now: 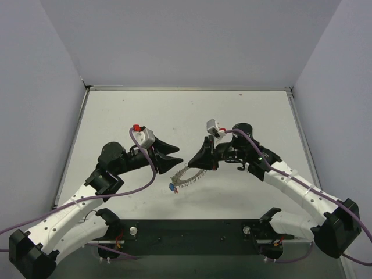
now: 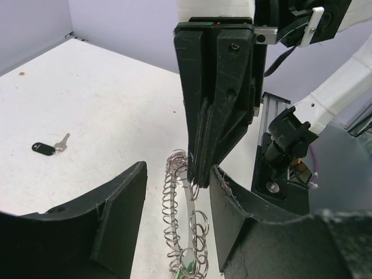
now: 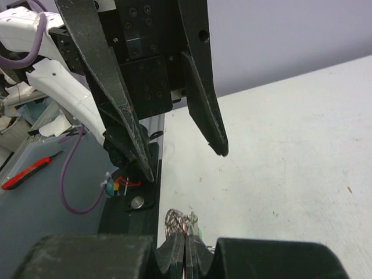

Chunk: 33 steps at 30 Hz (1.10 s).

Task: Put the keys on the keyring

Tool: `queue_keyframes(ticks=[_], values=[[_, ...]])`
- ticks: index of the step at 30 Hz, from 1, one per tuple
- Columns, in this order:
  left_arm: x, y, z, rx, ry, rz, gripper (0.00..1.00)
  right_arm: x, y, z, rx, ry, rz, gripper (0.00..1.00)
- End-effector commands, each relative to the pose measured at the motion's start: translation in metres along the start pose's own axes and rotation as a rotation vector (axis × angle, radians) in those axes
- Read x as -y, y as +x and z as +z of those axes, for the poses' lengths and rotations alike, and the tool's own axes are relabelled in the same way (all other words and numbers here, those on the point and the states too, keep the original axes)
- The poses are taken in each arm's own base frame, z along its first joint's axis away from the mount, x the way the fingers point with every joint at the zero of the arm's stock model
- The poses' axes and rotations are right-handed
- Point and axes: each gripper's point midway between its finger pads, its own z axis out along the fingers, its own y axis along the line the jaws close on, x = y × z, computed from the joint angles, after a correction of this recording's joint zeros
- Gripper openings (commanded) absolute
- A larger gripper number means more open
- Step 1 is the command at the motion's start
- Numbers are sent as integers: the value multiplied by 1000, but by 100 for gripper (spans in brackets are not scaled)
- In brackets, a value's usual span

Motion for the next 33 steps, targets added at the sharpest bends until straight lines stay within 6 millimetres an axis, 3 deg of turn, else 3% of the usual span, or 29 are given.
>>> queue_keyframes(ticks=[1, 13, 22, 33], values=[[4, -11, -1, 70, 54, -3, 56, -5, -48, -16, 219, 52, -144, 0], [-8, 14, 8, 66, 85, -30, 51, -15, -74, -27, 437, 31, -175, 0], [1, 26, 8, 54, 157, -49, 47, -4, -71, -21, 461, 33, -164, 0], [29, 6, 4, 160, 320, -104, 46, 9, -72, -16, 495, 5, -123, 0]])
